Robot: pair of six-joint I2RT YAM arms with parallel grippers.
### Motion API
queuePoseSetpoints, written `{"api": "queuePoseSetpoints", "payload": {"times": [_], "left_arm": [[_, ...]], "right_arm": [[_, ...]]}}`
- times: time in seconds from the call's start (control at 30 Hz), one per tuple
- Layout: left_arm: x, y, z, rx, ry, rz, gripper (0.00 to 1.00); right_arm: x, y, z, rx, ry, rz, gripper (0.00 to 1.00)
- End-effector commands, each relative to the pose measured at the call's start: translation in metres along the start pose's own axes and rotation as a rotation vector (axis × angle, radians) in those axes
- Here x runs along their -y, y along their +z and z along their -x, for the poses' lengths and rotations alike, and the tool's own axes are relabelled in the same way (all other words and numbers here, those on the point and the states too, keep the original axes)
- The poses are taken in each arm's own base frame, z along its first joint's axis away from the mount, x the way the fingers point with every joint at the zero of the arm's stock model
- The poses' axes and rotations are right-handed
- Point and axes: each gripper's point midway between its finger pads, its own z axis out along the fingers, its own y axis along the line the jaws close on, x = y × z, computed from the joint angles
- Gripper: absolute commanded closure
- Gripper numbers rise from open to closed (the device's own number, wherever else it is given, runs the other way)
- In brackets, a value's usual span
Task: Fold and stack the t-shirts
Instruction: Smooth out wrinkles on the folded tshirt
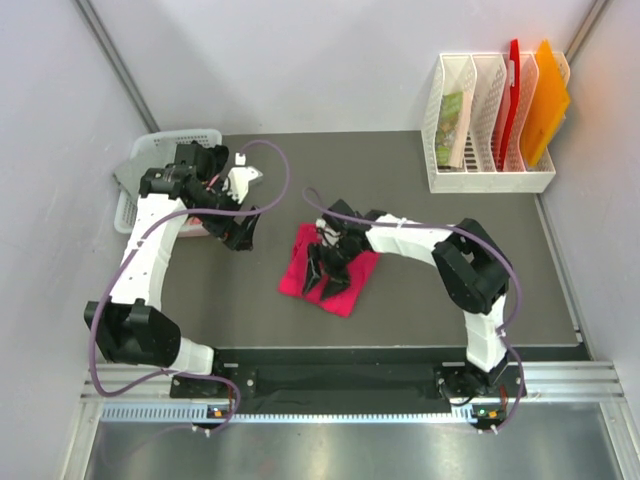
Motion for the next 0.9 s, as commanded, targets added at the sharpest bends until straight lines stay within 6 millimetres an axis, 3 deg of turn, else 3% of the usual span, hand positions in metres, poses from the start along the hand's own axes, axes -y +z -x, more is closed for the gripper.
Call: {"api": "queuePoseSetpoints", "payload": {"times": [0.0,0.2,0.53,0.6,0.7,0.87], "left_arm": [[0.004,-0.016,0.005,0.038,0.029,0.003,0.01],[0.002,-0.017,0.002,0.035,0.019,0.01,0.01],[0.003,-0.024,-0.003,0.027,0.009,0.023,0.01],[0.004,-0.025,-0.003,0.025,0.009,0.025,0.01],[0.006,-0.029,0.0,0.039,0.005,0.023,0.01],[0.012,-0.035,0.009,0.085,-0.007,0.01,0.01]], "right_arm": [[-0.075,-0.057,0.018,0.109,-0.17,0.104,0.43],[-0.055,-0.027,0.028,0.069,-0.123,0.085,0.44],[0.019,0.028,0.029,-0.012,-0.046,-0.008,0.44],[0.026,0.033,0.03,-0.022,-0.052,-0.021,0.44],[0.019,0.028,0.028,-0.016,-0.074,-0.01,0.44],[-0.024,-0.017,0.025,0.035,-0.163,0.052,0.42]]}}
